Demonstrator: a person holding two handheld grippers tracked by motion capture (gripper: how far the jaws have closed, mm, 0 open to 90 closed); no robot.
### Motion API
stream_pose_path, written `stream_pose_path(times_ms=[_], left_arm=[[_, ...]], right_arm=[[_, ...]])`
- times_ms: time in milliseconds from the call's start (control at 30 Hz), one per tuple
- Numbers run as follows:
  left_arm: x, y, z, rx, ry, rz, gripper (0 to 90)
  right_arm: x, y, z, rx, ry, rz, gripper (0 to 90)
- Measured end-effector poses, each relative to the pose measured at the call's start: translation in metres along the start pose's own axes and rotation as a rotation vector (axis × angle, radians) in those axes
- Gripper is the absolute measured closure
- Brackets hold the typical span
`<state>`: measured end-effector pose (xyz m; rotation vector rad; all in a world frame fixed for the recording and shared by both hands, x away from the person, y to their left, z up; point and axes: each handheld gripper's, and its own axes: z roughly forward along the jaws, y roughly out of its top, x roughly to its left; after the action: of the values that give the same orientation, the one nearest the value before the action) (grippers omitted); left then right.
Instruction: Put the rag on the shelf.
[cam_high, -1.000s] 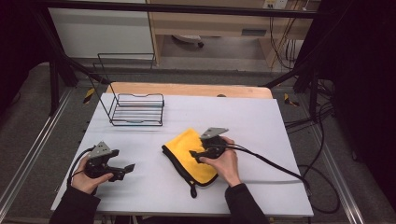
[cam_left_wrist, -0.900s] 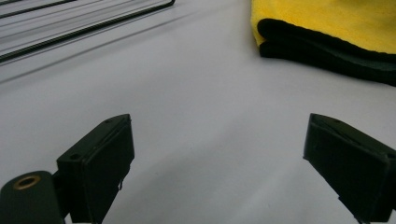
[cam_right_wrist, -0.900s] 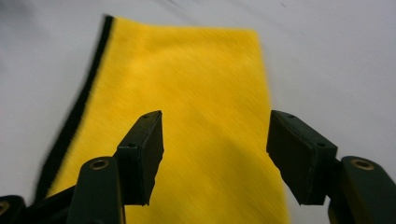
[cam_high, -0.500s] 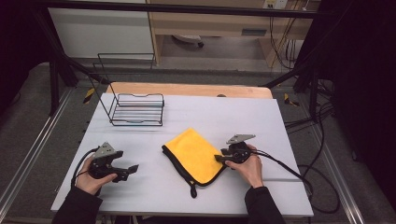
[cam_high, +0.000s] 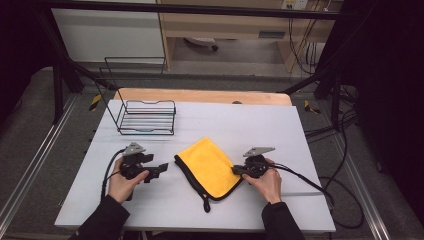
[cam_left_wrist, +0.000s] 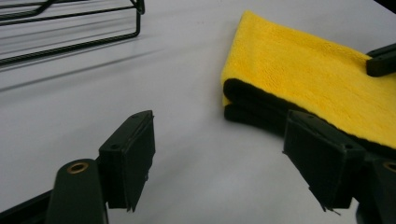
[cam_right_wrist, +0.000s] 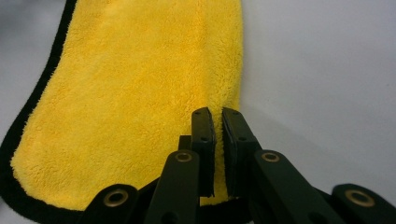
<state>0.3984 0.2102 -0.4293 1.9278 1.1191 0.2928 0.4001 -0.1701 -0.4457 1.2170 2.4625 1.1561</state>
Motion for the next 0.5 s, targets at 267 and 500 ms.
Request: stream_pose_path(times_ms=[267, 500], left_arm=[[-0.011, 0.008, 0.04, 0.034, -0.018, -0.078, 34.0], [-0.011, 0.007, 0.047, 0.061, -0.037, -0.102, 43.2]], right_arm=[[0.002, -0.003, -0.001, -0.018, -0.025, -0.048, 78.3], [0.001, -0.002, -0.005, -0.021, -0.057, -0.077, 64.6]])
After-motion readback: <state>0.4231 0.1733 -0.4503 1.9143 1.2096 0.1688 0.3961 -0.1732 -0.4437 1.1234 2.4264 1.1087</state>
